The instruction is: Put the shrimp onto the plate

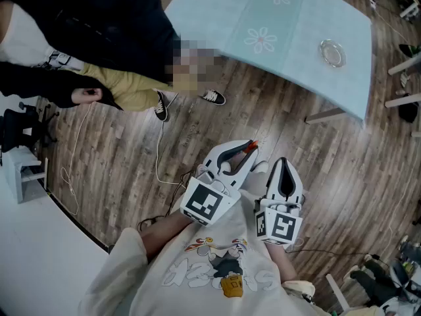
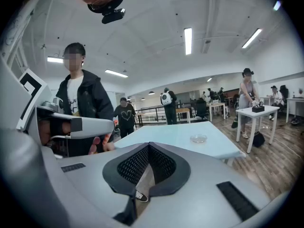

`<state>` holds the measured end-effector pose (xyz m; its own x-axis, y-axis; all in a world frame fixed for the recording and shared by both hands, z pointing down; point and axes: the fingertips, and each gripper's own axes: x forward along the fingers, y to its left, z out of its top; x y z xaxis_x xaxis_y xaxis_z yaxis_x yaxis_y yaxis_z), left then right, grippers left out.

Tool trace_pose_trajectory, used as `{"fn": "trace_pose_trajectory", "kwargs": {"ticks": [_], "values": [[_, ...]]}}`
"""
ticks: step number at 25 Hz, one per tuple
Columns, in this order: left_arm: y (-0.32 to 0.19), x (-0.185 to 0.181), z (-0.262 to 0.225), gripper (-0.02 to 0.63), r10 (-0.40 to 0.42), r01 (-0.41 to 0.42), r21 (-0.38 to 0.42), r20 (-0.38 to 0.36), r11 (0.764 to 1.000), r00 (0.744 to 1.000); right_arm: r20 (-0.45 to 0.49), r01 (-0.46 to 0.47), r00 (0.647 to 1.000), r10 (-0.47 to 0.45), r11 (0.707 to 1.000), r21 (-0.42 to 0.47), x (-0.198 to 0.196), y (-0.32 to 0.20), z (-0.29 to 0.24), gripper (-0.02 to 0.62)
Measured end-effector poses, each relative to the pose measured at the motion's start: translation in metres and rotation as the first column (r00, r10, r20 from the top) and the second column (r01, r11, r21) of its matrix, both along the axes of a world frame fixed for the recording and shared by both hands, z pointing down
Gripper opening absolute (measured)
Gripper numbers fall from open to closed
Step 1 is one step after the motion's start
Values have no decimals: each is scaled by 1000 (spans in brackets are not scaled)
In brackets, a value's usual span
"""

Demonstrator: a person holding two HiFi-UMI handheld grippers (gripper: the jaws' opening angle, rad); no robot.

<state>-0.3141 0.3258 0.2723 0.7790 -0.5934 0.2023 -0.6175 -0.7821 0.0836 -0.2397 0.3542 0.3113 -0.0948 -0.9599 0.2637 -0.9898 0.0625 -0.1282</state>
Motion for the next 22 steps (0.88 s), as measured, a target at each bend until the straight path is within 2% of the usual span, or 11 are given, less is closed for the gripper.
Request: {"fn": "trace_pose_trajectory", "kwargs": {"ticks": [5, 9, 11, 15, 18, 22], "values": [[71, 30, 13, 54, 92, -93, -48, -24, 994, 995, -80, 45, 996, -49, 998, -49, 5, 52, 15, 23], [111, 56, 17, 54, 153, -153, -41, 4, 987, 988, -64, 18, 998, -21, 999, -39, 30, 81, 12, 23], [116, 69, 16, 54, 147, -147, -47, 1, 988, 989, -39, 17, 999, -19, 999, -40, 50, 90, 9, 23], [132, 96, 5, 54, 132, -132, -18, 19, 991, 991, 9, 113, 994, -113, 992, -51, 65, 108, 10, 23], [152, 114, 7, 54, 147, -146, -11, 41, 989, 988, -3, 109, 994, -109, 994, -21, 79, 123, 7, 23], [172, 128, 21, 54, 138, -136, -34, 64, 990, 988, 39, 80, 996, -80, 997, 7, 95, 138, 17, 23]]}}
